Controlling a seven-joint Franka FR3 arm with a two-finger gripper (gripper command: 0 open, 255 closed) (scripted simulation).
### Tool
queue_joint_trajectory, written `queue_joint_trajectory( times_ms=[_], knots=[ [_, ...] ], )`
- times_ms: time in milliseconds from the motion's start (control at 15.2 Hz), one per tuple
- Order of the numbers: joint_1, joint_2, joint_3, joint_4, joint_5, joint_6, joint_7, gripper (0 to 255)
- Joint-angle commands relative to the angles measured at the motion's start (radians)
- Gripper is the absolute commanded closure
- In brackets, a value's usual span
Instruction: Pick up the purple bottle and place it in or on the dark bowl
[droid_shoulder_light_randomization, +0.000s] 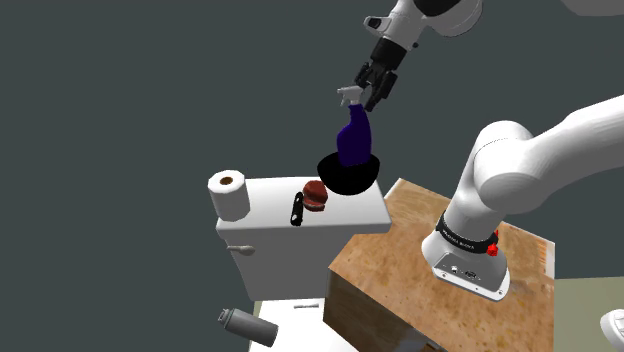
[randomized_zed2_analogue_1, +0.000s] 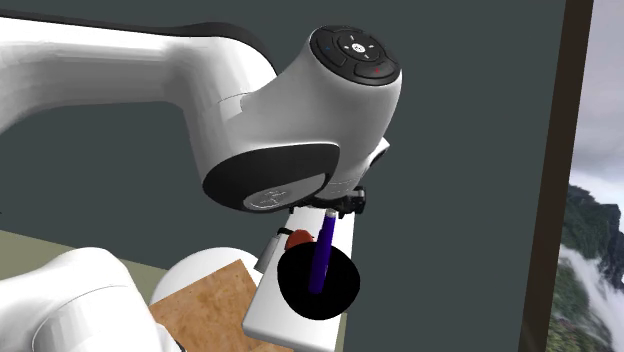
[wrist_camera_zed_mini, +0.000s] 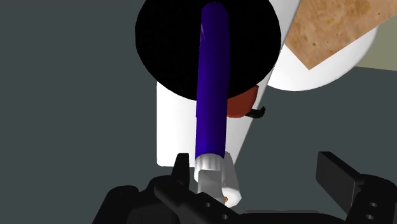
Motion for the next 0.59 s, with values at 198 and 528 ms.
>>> queue_joint_trajectory(
  times_ms=[198, 528],
  knots=[
    [-0.016, -0.013, -0.006, 0.056, -0.008, -0.058, -0.001, 0],
    [-0.021, -0.011, -0.001, 0.056, -0.004, -0.059, -0.005, 0]
  ],
)
